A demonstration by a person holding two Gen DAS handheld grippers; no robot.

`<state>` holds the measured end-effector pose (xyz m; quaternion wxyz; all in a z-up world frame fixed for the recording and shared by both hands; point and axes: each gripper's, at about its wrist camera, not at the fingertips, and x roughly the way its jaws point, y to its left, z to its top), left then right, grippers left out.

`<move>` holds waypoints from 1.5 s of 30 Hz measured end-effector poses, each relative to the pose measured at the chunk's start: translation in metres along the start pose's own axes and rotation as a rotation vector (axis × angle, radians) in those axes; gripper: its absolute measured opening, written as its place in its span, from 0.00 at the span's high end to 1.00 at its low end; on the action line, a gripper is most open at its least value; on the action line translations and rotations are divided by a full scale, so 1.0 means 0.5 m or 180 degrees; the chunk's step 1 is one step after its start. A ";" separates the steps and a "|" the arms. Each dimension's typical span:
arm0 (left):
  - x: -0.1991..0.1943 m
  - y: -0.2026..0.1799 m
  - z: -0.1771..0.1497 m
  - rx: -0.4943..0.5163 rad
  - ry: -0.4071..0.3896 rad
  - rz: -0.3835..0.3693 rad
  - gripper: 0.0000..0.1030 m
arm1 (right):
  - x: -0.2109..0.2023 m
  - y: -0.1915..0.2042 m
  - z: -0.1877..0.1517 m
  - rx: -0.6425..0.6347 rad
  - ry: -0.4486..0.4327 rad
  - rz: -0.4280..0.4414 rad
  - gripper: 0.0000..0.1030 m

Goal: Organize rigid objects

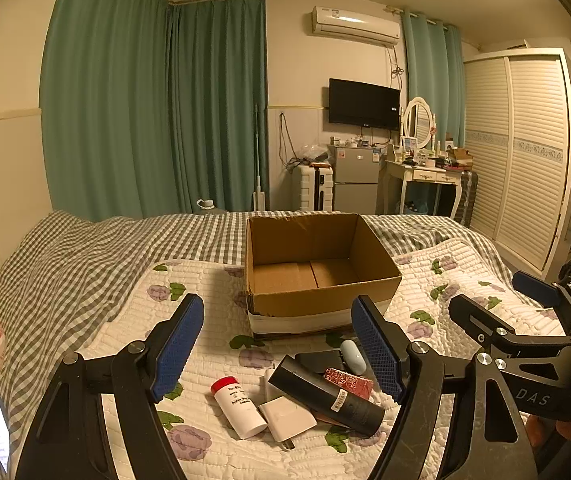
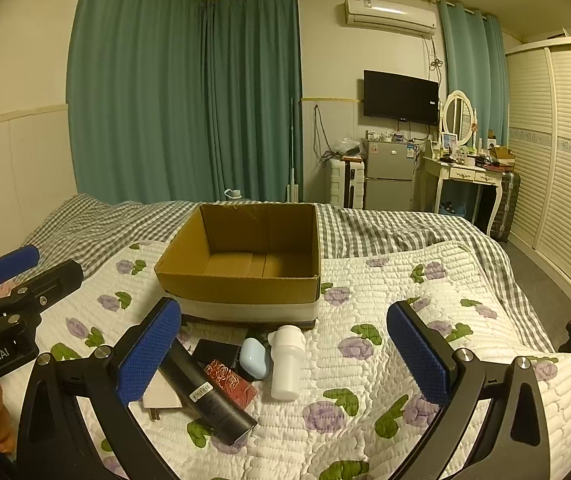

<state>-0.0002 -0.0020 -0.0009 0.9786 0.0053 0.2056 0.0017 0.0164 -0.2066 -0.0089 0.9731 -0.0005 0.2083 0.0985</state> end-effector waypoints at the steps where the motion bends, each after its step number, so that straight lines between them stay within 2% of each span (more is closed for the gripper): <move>1: 0.000 0.000 0.000 0.0000 0.0000 -0.0001 0.23 | -0.001 0.000 -0.001 -0.0001 0.0004 0.0002 0.00; 19: 0.010 0.027 -0.004 -0.0016 0.0029 0.0021 0.23 | 0.005 0.000 0.000 -0.0004 0.0029 0.0008 0.00; 45: 0.013 0.026 -0.005 -0.0008 0.0039 0.0028 0.23 | 0.010 0.000 -0.002 0.0006 0.0068 0.0017 0.00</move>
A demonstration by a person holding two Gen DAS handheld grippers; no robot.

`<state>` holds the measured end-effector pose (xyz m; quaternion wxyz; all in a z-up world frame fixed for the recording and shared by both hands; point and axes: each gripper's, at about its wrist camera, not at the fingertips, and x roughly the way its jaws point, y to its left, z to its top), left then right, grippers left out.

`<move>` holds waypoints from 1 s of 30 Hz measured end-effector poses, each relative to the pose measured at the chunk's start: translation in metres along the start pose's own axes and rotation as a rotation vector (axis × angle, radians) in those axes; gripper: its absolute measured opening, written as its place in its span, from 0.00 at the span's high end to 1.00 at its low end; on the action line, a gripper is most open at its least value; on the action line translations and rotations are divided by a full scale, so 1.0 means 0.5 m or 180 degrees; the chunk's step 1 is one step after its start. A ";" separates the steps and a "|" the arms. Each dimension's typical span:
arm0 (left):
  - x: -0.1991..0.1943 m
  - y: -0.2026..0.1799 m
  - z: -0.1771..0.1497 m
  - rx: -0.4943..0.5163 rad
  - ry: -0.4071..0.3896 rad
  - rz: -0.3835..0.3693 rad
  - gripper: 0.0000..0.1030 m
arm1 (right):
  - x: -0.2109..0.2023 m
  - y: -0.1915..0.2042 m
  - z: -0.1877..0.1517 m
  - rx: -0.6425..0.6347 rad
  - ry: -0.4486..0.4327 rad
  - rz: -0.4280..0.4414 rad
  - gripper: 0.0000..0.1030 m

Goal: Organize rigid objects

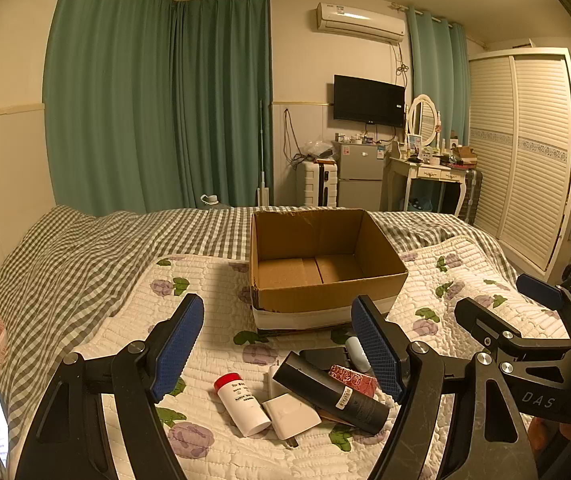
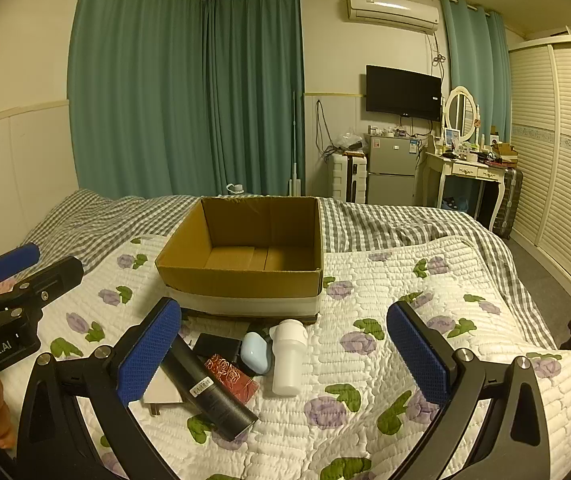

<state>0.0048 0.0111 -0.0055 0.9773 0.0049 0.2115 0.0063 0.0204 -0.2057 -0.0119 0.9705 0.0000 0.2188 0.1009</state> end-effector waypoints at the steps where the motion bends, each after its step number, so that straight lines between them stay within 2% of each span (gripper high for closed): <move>1: 0.000 0.001 0.000 0.0001 0.0001 0.0001 0.23 | 0.000 0.000 -0.001 -0.0002 0.0004 0.0002 0.00; 21: 0.016 0.007 -0.015 -0.0019 0.0038 0.0048 0.23 | 0.011 -0.003 -0.004 -0.0046 0.0098 0.0014 0.00; 24: 0.044 0.012 -0.029 -0.0034 0.0166 0.0115 0.23 | 0.039 -0.014 -0.010 -0.0065 0.0221 -0.0023 0.02; 30: 0.133 0.019 -0.084 -0.0033 0.0619 0.0226 0.23 | 0.140 -0.023 -0.046 -0.0150 0.0742 0.0040 0.20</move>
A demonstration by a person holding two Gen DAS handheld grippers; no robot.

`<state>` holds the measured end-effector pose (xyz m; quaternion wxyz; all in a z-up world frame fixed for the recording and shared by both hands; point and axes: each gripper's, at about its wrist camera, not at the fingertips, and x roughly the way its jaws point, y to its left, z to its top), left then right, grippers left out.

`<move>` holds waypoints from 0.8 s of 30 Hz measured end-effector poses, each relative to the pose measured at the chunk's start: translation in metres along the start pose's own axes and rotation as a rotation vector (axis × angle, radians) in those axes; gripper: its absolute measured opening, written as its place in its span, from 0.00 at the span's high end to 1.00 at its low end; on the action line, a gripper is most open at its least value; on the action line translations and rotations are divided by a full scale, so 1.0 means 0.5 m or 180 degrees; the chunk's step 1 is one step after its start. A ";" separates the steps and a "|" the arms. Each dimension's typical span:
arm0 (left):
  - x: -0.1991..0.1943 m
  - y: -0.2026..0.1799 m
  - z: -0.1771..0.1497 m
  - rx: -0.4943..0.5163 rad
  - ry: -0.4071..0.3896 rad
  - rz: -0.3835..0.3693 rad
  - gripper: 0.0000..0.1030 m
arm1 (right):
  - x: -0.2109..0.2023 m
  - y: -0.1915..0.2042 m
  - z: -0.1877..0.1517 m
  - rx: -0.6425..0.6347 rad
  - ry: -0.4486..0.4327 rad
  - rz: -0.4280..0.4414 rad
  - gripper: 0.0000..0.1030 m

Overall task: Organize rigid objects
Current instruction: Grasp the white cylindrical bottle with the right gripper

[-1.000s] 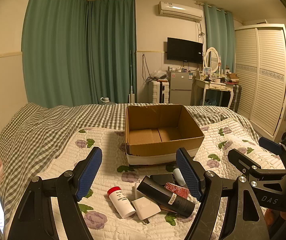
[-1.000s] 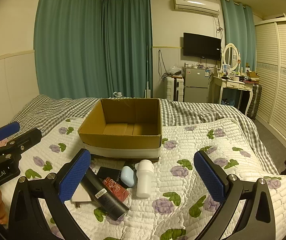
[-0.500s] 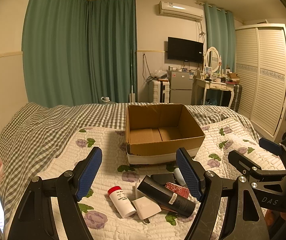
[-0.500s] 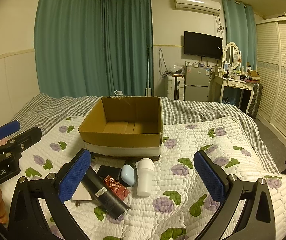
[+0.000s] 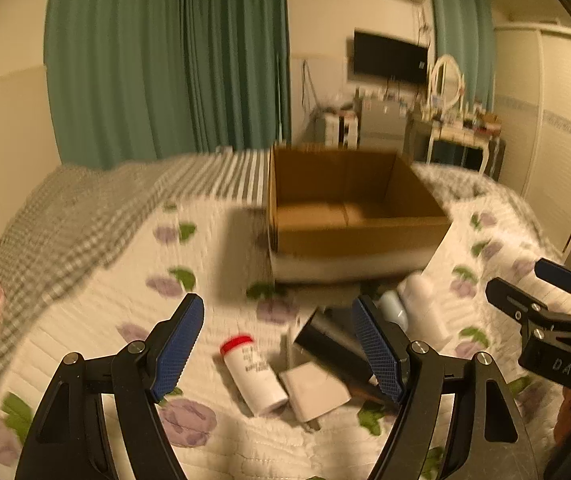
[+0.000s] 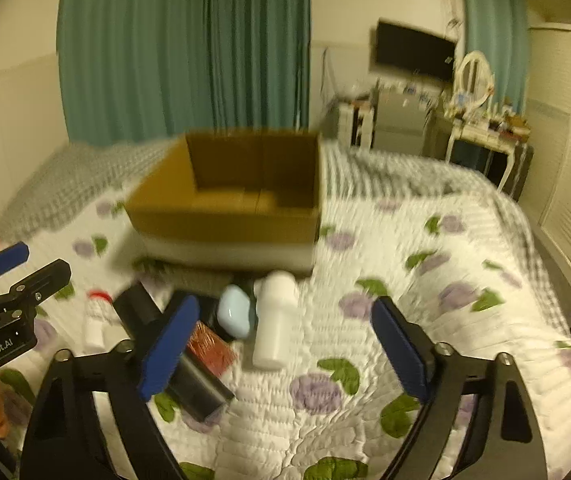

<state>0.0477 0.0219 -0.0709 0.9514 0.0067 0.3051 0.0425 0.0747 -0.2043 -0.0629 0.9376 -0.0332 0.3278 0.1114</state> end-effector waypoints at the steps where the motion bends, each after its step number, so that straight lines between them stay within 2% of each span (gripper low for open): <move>1: 0.018 -0.001 -0.008 0.0015 0.0089 0.0020 0.23 | 0.025 0.001 -0.003 -0.0031 0.0117 0.0022 0.23; 3: 0.050 -0.002 -0.024 0.0026 0.0243 0.0053 0.23 | 0.063 0.000 -0.008 -0.0033 0.0276 0.0065 0.26; 5: 0.075 -0.003 -0.035 0.0028 0.0385 0.0072 0.23 | 0.111 -0.005 -0.013 0.0009 0.0506 0.0101 0.32; 9: 0.099 -0.011 -0.039 0.0073 0.0518 0.0053 0.23 | 0.189 -0.006 -0.012 0.0051 0.0740 0.0092 0.36; 12: 0.112 -0.021 -0.039 0.0120 0.0597 0.0012 0.23 | 0.244 0.001 -0.019 0.0019 0.0953 0.0098 0.46; 14: 0.125 -0.029 -0.039 0.0138 0.0644 -0.0018 0.23 | 0.269 -0.002 -0.029 0.0044 0.1081 0.0150 0.66; 16: 0.137 -0.037 -0.038 0.0138 0.0705 -0.0054 0.23 | 0.271 -0.006 -0.033 0.0048 0.1076 0.0181 0.68; 21: 0.163 -0.064 -0.028 0.0098 0.0824 -0.0193 0.23 | 0.224 -0.031 -0.018 0.0144 0.0810 0.0271 0.68; 24: 0.185 -0.080 -0.024 0.0037 0.0915 -0.0265 0.23 | 0.203 -0.038 -0.012 0.0183 0.0755 0.0347 0.68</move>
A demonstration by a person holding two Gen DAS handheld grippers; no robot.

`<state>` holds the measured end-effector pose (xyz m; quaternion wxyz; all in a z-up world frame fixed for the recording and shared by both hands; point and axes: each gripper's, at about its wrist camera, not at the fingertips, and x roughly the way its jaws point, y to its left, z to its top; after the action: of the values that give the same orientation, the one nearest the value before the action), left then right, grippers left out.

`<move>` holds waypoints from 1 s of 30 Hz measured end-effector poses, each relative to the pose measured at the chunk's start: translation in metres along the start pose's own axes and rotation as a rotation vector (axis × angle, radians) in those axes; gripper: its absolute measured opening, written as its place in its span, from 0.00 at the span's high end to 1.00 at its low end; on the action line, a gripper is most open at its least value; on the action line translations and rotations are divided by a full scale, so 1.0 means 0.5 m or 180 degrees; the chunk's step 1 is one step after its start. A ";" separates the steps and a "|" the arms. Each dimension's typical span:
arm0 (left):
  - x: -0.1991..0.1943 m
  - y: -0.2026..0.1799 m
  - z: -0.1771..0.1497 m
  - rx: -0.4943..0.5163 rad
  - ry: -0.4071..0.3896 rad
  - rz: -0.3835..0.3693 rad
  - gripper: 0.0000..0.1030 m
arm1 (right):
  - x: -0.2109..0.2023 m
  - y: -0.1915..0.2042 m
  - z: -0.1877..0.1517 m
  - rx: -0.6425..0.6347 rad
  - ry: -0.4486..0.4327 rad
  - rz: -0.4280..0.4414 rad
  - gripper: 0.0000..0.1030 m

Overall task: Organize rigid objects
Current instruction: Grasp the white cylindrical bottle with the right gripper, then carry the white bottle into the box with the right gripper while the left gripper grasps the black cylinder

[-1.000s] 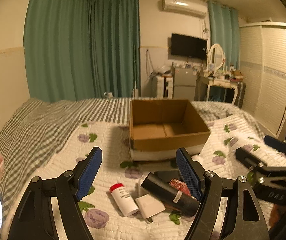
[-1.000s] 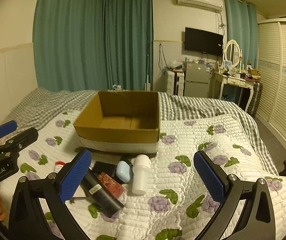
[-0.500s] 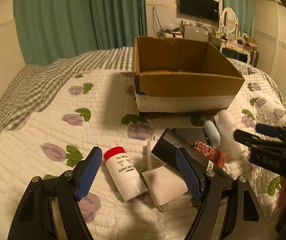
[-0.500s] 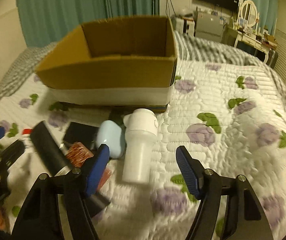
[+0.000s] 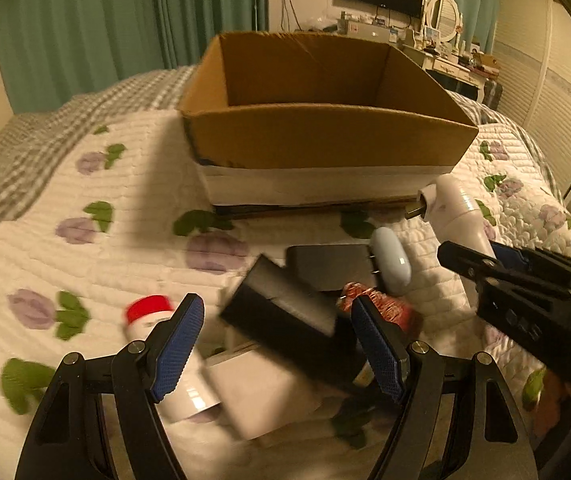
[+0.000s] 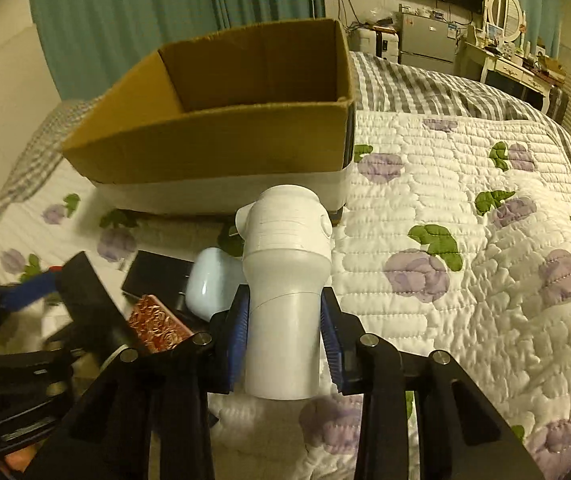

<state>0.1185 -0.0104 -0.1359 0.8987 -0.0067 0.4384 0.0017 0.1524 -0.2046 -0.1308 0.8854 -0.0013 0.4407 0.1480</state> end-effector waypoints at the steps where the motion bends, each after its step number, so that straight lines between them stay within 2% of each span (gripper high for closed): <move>1: 0.009 -0.007 0.003 -0.0008 0.0047 -0.0025 0.24 | -0.005 0.000 -0.001 0.0005 -0.0019 0.0017 0.68; 4: 0.020 -0.024 0.005 0.0043 0.0050 0.0093 0.27 | -0.018 -0.004 -0.002 0.0038 -0.0065 0.0083 0.68; 6: 0.012 -0.027 0.005 0.0036 0.0001 0.0104 0.33 | -0.028 -0.008 -0.001 0.0054 -0.0117 0.0119 0.68; 7: 0.003 -0.026 0.006 0.0012 -0.0043 0.0098 0.42 | -0.033 -0.008 -0.001 0.0058 -0.0135 0.0125 0.68; 8: -0.007 -0.024 0.009 -0.0026 -0.0099 0.0088 0.56 | -0.039 -0.004 -0.002 0.0062 -0.0153 0.0136 0.68; 11: -0.031 -0.024 0.018 -0.0094 -0.0173 -0.0050 0.72 | -0.053 -0.004 -0.001 0.0052 -0.0215 0.0164 0.68; 14: -0.056 -0.036 0.023 -0.0060 -0.0268 -0.0127 0.77 | -0.069 -0.007 -0.005 0.0055 -0.0268 0.0164 0.68; 16: -0.072 -0.047 0.026 -0.0017 -0.0331 -0.0195 0.77 | -0.081 -0.010 -0.005 0.0068 -0.0306 0.0160 0.68; 19: -0.066 -0.056 0.026 -0.0028 -0.0314 -0.0164 0.77 | -0.098 -0.013 -0.006 0.0078 -0.0357 0.0140 0.68; 21: -0.046 -0.053 0.018 -0.0127 -0.0227 -0.0086 0.69 | -0.107 -0.015 -0.008 0.0086 -0.0381 0.0131 0.68; 22: -0.028 -0.047 0.013 -0.0242 -0.0094 -0.0117 0.65 | -0.111 -0.016 -0.009 0.0093 -0.0392 0.0125 0.68; 24: -0.008 -0.036 0.001 -0.0454 0.0096 -0.0342 0.62 | -0.116 -0.020 -0.010 0.0115 -0.0409 0.0119 0.68; 25: 0.005 -0.031 -0.006 -0.0574 0.0255 -0.0543 0.62 | -0.117 -0.021 -0.011 0.0124 -0.0415 0.0117 0.68; 26: 0.009 -0.033 -0.010 -0.0606 0.0308 -0.0604 0.64 | -0.118 -0.022 -0.012 0.0131 -0.0419 0.0116 0.68; 30: -0.016 -0.046 -0.006 -0.0468 0.0187 -0.0591 0.68 | -0.124 -0.023 -0.013 0.0112 -0.0444 0.0126 0.68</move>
<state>0.1115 -0.0335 -0.1311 0.8789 -0.1131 0.4607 -0.0496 0.1153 -0.2327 -0.0880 0.9107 0.0333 0.3804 0.1575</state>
